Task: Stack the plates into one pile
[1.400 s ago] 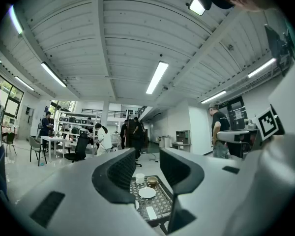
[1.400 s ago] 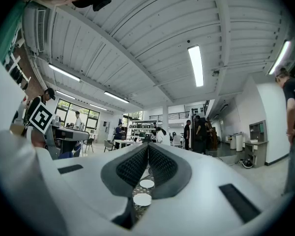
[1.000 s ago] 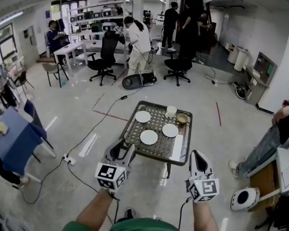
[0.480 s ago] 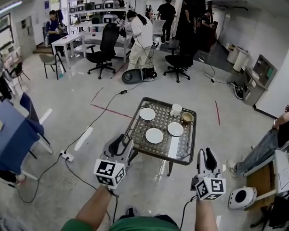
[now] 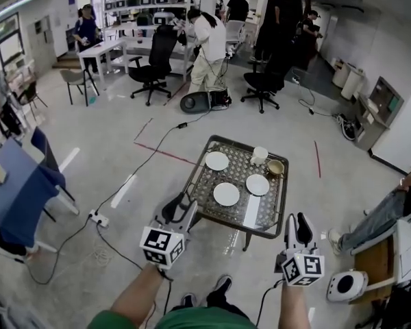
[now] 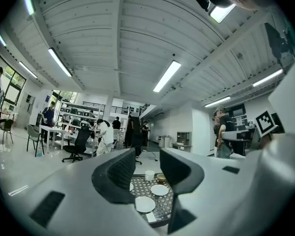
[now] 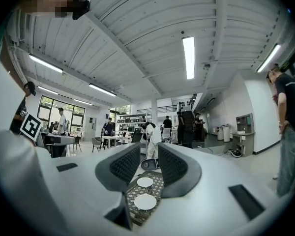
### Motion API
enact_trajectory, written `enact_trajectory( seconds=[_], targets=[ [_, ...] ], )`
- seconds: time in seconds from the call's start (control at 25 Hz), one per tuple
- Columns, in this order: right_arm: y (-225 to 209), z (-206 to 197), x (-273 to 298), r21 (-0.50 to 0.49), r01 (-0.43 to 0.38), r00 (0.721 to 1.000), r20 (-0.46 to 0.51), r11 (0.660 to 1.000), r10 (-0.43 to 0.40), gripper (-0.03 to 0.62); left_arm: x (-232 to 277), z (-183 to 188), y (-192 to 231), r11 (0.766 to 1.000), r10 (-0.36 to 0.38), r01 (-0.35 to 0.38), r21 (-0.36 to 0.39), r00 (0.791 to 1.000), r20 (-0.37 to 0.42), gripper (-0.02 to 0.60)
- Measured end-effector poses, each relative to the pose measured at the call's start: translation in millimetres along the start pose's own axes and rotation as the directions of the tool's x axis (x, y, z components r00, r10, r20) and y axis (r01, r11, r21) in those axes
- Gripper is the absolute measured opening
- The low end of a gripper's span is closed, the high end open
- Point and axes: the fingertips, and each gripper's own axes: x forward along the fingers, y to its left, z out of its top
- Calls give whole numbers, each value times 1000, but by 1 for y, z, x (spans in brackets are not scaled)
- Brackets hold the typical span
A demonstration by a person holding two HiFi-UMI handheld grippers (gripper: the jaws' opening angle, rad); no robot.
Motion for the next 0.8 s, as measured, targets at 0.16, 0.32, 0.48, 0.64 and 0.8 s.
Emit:
enact_trajectory(
  seconds=[0.16, 0.32, 0.48, 0.64, 0.8],
  targets=[
    [-8, -2, 37, 25, -30, 1000, 3, 999, 30, 118, 23, 8, 12, 999, 32, -32, 22, 999, -4, 166],
    [-32, -8, 76, 41, -62, 998, 8, 997, 62, 118, 60, 9, 16, 998, 62, -62, 27, 998, -7, 166],
    [-68, -17, 113, 62, -88, 996, 4, 994, 88, 118, 102, 4, 6, 996, 86, -85, 35, 996, -18, 166],
    [-91, -26, 145, 82, -119, 993, 3, 989, 119, 118, 129, -4, 3, 993, 114, -112, 49, 993, -44, 166],
    [-106, -34, 172, 119, -164, 986, -1, 979, 165, 118, 144, -5, 2, 986, 160, -156, 62, 985, -62, 166]
  ],
)
